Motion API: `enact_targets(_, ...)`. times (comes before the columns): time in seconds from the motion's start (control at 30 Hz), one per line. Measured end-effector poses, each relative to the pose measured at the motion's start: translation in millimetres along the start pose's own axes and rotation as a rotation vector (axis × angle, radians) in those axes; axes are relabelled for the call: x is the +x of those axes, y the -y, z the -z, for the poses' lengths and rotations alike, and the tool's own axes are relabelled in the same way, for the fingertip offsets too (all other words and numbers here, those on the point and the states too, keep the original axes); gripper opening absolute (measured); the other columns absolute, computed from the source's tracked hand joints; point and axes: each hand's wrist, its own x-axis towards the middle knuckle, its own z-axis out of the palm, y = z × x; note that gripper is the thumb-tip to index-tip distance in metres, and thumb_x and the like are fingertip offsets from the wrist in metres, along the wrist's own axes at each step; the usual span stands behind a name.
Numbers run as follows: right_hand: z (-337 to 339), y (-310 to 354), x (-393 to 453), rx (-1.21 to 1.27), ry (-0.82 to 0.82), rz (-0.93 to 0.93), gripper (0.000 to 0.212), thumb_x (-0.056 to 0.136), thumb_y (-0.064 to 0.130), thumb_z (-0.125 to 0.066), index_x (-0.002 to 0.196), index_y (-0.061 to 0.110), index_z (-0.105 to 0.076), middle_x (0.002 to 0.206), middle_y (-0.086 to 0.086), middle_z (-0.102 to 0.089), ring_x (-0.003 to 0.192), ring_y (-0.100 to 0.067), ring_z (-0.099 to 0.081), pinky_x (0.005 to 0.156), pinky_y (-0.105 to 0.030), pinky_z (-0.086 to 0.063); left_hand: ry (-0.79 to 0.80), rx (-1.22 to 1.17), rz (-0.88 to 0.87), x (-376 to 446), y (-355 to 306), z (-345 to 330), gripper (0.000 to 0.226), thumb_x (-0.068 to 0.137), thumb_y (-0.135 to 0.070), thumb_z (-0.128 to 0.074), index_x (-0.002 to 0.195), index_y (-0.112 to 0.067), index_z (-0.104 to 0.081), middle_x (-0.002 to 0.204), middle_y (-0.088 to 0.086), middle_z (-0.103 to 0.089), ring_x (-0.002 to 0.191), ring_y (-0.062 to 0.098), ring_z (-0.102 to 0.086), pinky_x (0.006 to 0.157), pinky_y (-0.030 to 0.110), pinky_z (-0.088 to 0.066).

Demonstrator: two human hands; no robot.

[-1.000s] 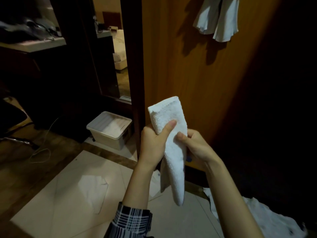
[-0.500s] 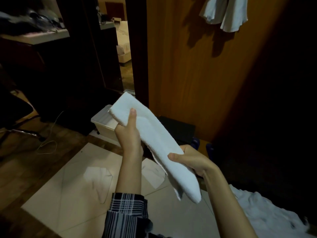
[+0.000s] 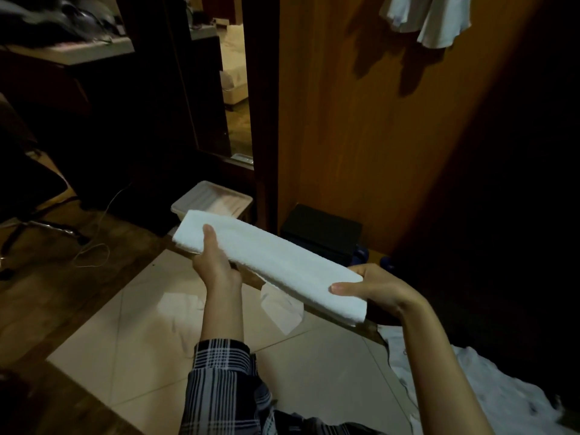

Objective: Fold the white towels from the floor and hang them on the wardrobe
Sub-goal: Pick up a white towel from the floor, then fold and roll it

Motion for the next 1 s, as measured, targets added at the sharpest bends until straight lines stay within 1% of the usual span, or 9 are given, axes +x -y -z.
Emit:
enact_targets(0.17, 7.2, -2.7, -1.8, -0.122, -0.200, 0.052, 0.011, 0.076, 0.025, -0.077, 0.084, 0.020, -0.070, 0.087, 0.004, -0.070, 0.086, -0.014, -0.066, 0.074, -0.025, -0.053, 0.043, 0.059, 0.003, 5.0, 9.2, 6.8, 0.027, 0.093, -0.032, -0.060, 0.111, -0.014, -0.051, 0.097, -0.002, -0.062, 0.087, 0.011, -0.061, 0.062, 0.024, -0.050)
enact_targets(0.3, 12.6, -3.0, 3.7, -0.426, -0.497, 0.038, 0.017, 0.076, 0.028, -0.078, 0.076, 0.033, -0.063, 0.084, 0.004, -0.064, 0.084, -0.016, -0.061, 0.074, -0.037, -0.055, 0.240, 0.270, -0.061, 16.0, 17.3, 23.4, 0.029, 0.092, -0.025, -0.060, 0.119, -0.017, -0.052, 0.108, -0.002, -0.062, 0.097, 0.014, -0.060, 0.068, 0.024, -0.049)
enact_targets(0.47, 23.3, -0.8, 5.8, -0.674, -0.771, 0.089, 0.019, 0.087, 0.012, -0.061, 0.085, 0.030, -0.066, 0.080, 0.005, -0.062, 0.086, -0.020, -0.062, 0.068, -0.031, -0.048, 0.474, 0.258, 0.108, 18.9, 20.2, 42.0, 0.025, 0.078, -0.004, -0.063, 0.100, -0.015, -0.060, 0.078, -0.005, -0.071, 0.064, 0.005, -0.067, 0.047, 0.016, -0.048)
enact_targets(0.57, 29.4, -0.8, 13.3, -0.728, -0.922, 0.161, 0.021, 0.084, 0.006, -0.062, 0.095, 0.022, -0.071, 0.090, 0.000, -0.065, 0.094, -0.023, -0.059, 0.069, -0.031, -0.043, 0.454, 0.078, 0.184, 15.4, 24.2, 36.4, 0.044, 0.091, 0.012, -0.041, 0.083, -0.018, -0.073, 0.078, -0.002, -0.073, 0.073, 0.008, -0.070, 0.055, 0.018, -0.054)
enact_targets(0.63, 36.1, -2.1, 21.7, -0.705, -1.009, 0.220, 0.020, 0.082, 0.006, -0.067, 0.098, 0.017, -0.073, 0.107, -0.006, -0.063, 0.104, -0.026, -0.052, 0.078, -0.035, -0.042, 0.403, -0.084, 0.233, 13.8, 28.3, 27.8, 0.040, 0.090, 0.014, -0.037, 0.091, -0.011, -0.068, 0.098, 0.009, -0.068, 0.096, 0.020, -0.065, 0.066, 0.026, -0.058)
enact_targets(0.7, 43.6, 0.1, 30.1, -0.686, -1.113, 0.253, 0.023, 0.079, 0.004, -0.070, 0.099, 0.015, -0.073, 0.112, -0.010, -0.058, 0.106, -0.029, -0.047, 0.080, -0.035, -0.039, 0.359, -0.218, 0.286, 9.2, 31.2, 18.5, 0.034, 0.079, 0.016, -0.039, 0.099, -0.006, -0.055, 0.103, 0.017, -0.064, 0.113, 0.030, -0.054, 0.084, 0.037, -0.054)
enact_targets(0.8, 54.7, 6.1, 44.6, -0.739, -1.305, 0.384, 0.022, 0.077, 0.004, -0.071, 0.096, 0.015, -0.074, 0.106, -0.015, -0.057, 0.099, -0.035, -0.049, 0.074, -0.037, -0.037, 0.401, -0.423, 0.299, 4.9, 26.8, 7.6, 0.061, 0.046, 0.002, -0.062, 0.105, -0.002, -0.052, 0.101, 0.024, -0.066, 0.109, 0.036, -0.060, 0.090, 0.047, -0.048)
enact_targets(0.93, 74.8, 12.3, 72.9, -0.801, -1.441, 0.520, 0.020, 0.076, 0.007, -0.071, 0.094, 0.017, -0.073, 0.108, -0.019, -0.059, 0.099, -0.037, -0.049, 0.073, -0.037, -0.031, 0.375, -0.299, 0.265, 16.0, 11.3, -19.4, 0.025, 0.089, -0.028, -0.051, 0.104, -0.008, -0.052, 0.089, 0.021, -0.071, 0.101, 0.035, -0.062, 0.094, 0.046, -0.048)
enact_targets(1.0, 82.6, 17.7, 88.2, -0.823, -1.459, 0.537, 0.018, 0.076, 0.009, -0.069, 0.093, 0.015, -0.072, 0.111, -0.019, -0.060, 0.103, -0.038, -0.051, 0.075, -0.038, -0.035, 0.335, -0.136, 0.264, 32.1, 3.9, -35.8, 0.020, 0.095, -0.029, -0.052, 0.093, -0.009, -0.055, 0.082, 0.018, -0.069, 0.095, 0.030, -0.062, 0.093, 0.042, -0.049)
